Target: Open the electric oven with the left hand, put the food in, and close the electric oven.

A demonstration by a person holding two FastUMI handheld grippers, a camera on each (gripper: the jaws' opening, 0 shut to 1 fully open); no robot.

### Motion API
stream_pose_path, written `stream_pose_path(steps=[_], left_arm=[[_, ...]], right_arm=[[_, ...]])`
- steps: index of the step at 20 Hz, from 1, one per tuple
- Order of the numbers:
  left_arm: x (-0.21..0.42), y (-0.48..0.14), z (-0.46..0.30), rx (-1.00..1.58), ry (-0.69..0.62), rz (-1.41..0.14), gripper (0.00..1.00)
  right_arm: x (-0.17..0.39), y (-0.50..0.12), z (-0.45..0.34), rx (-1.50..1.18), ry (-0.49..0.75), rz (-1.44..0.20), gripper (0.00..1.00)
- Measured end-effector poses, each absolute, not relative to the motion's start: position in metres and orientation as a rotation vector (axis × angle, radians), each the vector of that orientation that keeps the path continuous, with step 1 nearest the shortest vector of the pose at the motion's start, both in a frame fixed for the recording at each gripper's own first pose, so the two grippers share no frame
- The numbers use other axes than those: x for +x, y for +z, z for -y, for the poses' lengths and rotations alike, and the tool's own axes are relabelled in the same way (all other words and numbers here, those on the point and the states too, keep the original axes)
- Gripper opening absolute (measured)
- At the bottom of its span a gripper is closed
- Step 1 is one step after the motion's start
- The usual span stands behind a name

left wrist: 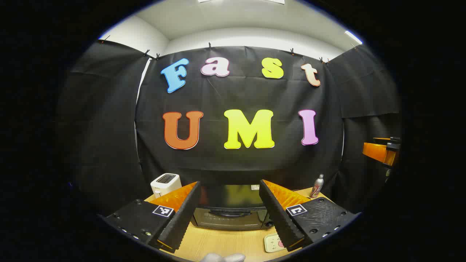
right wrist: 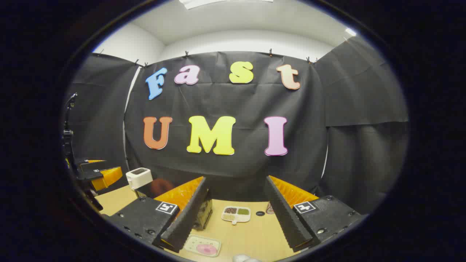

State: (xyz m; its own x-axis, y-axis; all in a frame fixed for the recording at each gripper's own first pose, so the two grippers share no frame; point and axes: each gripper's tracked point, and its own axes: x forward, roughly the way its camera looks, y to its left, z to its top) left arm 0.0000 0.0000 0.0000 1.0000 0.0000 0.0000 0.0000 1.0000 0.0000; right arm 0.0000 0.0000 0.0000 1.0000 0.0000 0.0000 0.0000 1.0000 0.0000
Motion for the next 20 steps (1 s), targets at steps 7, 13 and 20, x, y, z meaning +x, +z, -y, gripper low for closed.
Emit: stream_pose_path(steps=[7, 13, 20], left_arm=[[0.020, -0.021, 0.000, -0.002, -0.007, -0.036, 0.96], [0.031, -0.030, 0.001, 0.003, -0.015, -0.049, 0.96], [0.066, -0.067, 0.003, -0.015, -0.038, -0.105, 0.97]], right_arm=[[-0.004, -0.001, 0.002, -0.007, -0.015, 0.000, 0.97], [-0.006, 0.001, 0.001, -0.010, -0.021, 0.000, 0.97], [-0.002, 0.003, -0.002, -0.022, -0.021, -0.009, 0.97]])
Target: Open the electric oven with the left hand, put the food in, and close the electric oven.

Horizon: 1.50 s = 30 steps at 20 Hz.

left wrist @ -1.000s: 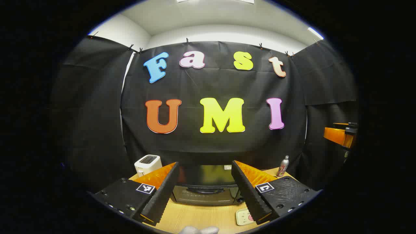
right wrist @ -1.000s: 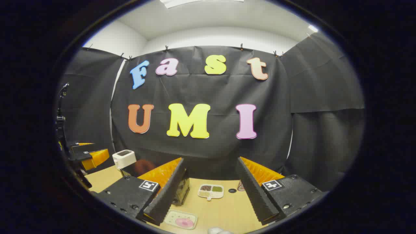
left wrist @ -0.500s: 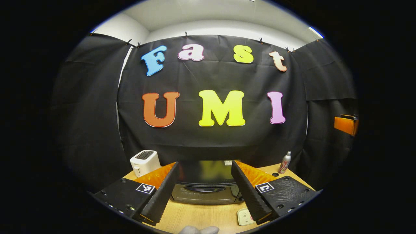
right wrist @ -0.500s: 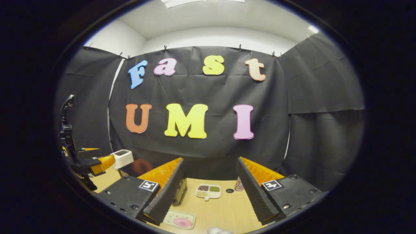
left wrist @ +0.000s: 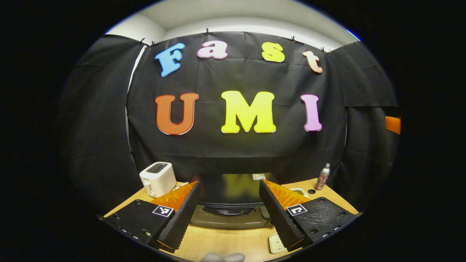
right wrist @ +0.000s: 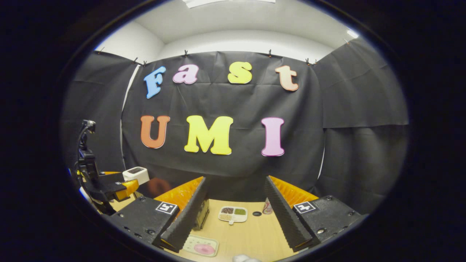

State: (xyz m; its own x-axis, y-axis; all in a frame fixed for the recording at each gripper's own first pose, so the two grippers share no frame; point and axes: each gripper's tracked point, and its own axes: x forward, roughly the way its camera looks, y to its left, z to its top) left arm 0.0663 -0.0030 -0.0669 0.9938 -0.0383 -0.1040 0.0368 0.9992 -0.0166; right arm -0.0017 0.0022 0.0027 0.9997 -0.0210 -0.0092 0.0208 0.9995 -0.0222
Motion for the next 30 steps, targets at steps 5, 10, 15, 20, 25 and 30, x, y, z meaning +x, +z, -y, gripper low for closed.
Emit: stream_pose_path(steps=[5, 10, 15, 20, 25, 30], left_arm=[[0.108, -0.120, 0.003, 0.009, -0.069, -0.194, 0.97], [0.137, -0.166, 0.001, 0.000, -0.076, -0.289, 0.97], [0.141, -0.187, 0.001, 0.036, -0.071, -0.338, 0.96], [0.128, -0.187, -0.001, 0.027, -0.058, -0.335, 0.96], [0.096, -0.194, -0.002, 0.021, -0.053, -0.347, 0.87], [0.054, -0.218, -0.006, 0.008, -0.046, -0.389, 0.97]], right_arm=[[-0.003, 0.005, -0.003, -0.035, -0.031, -0.022, 0.97], [-0.004, 0.005, -0.003, -0.054, -0.052, -0.047, 0.96], [-0.004, 0.007, -0.006, -0.059, -0.048, -0.052, 0.97], [-0.003, 0.006, -0.011, -0.043, -0.031, -0.053, 0.97], [-0.004, 0.006, -0.014, -0.042, -0.018, -0.047, 0.97], [-0.011, 0.000, -0.021, -0.034, 0.002, -0.053, 0.97]])
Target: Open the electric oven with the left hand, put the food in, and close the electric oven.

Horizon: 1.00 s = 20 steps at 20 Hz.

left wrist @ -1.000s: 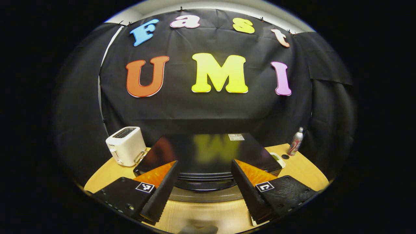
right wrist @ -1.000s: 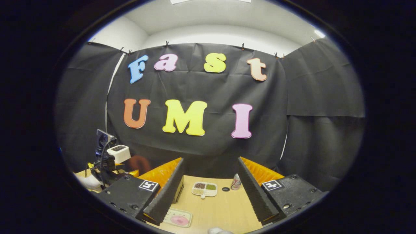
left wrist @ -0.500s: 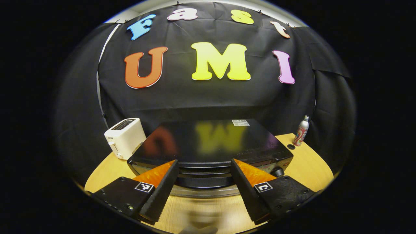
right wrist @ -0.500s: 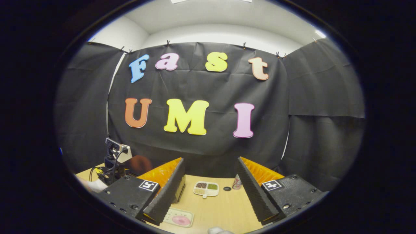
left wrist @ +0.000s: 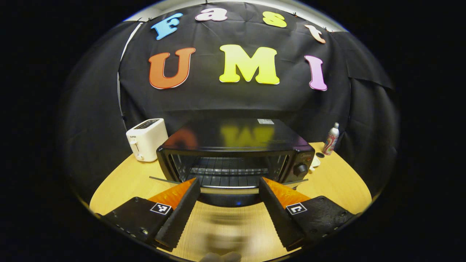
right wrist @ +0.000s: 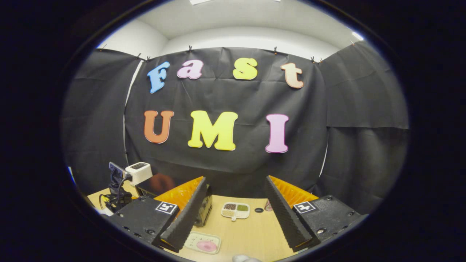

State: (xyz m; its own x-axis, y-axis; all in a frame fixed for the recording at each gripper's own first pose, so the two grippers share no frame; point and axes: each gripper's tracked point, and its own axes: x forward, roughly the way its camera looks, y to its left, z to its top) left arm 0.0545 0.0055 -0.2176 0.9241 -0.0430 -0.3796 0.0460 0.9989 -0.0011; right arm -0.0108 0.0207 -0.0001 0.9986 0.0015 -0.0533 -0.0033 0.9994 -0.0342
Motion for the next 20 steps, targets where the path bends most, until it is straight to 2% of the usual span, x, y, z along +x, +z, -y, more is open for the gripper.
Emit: stream_pose_path(steps=[13, 16, 17, 20], left_arm=[[0.005, -0.274, -0.010, 0.027, -0.072, -0.438, 0.98], [-0.006, -0.294, -0.011, 0.027, -0.076, -0.481, 0.98], [-0.009, -0.300, -0.011, 0.026, -0.076, -0.494, 0.98], [-0.016, -0.321, -0.011, 0.012, -0.073, -0.546, 0.98]], right_arm=[[-0.030, -0.012, -0.027, -0.069, 0.011, -0.070, 0.97], [-0.031, -0.017, -0.027, -0.071, 0.007, -0.082, 1.00], [-0.032, -0.019, -0.027, -0.069, 0.005, -0.087, 0.97], [-0.032, -0.024, -0.027, -0.073, 0.004, -0.098, 0.97]])
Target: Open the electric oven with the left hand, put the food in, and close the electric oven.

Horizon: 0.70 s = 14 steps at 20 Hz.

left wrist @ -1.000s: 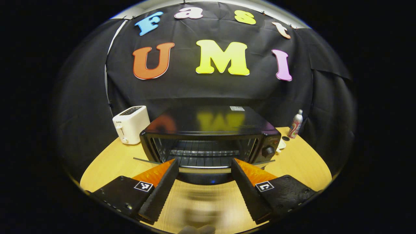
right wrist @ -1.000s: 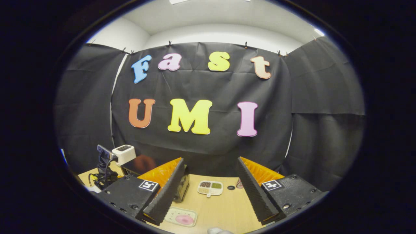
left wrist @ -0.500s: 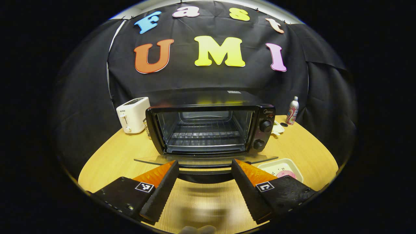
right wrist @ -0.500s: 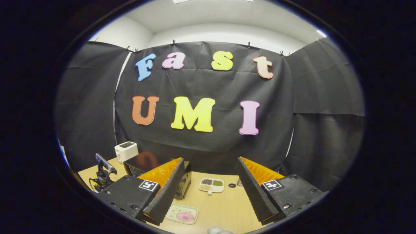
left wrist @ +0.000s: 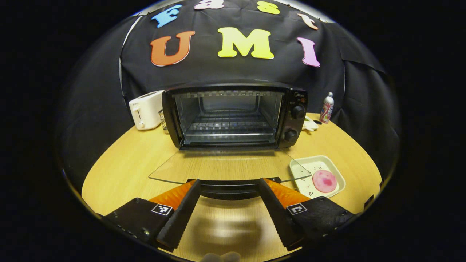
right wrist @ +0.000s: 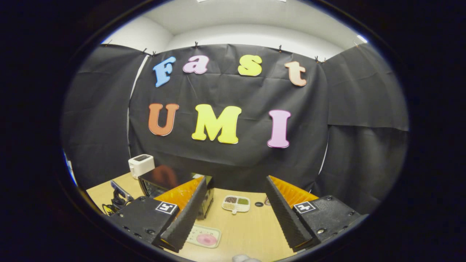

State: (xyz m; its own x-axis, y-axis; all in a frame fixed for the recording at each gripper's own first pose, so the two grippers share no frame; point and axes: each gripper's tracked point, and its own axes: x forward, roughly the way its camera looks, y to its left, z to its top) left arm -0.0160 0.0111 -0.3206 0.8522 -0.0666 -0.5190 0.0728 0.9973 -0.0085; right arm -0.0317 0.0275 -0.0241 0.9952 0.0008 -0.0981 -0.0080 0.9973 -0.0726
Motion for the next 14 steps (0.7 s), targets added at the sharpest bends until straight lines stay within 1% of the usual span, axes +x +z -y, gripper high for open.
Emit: stream_pose_path(steps=[4, 9, 12, 13, 14], left_arm=[[-0.020, -0.347, -0.012, 0.010, -0.072, -0.619, 0.97], [-0.024, -0.357, -0.009, 0.000, -0.069, -0.673, 0.98], [-0.021, -0.347, -0.011, -0.006, -0.069, -0.638, 0.98], [-0.019, -0.340, -0.014, -0.003, -0.066, -0.619, 0.98], [-0.019, -0.332, -0.014, -0.008, -0.074, -0.601, 0.97]], right_arm=[[-0.030, -0.030, -0.027, -0.079, 0.001, -0.111, 0.97], [-0.027, -0.044, -0.024, -0.091, -0.007, -0.141, 0.97], [-0.022, -0.055, -0.023, -0.090, -0.012, -0.159, 0.97], [-0.021, -0.060, -0.021, -0.092, -0.012, -0.165, 1.00], [-0.019, -0.067, -0.023, -0.094, -0.005, -0.181, 0.99]])
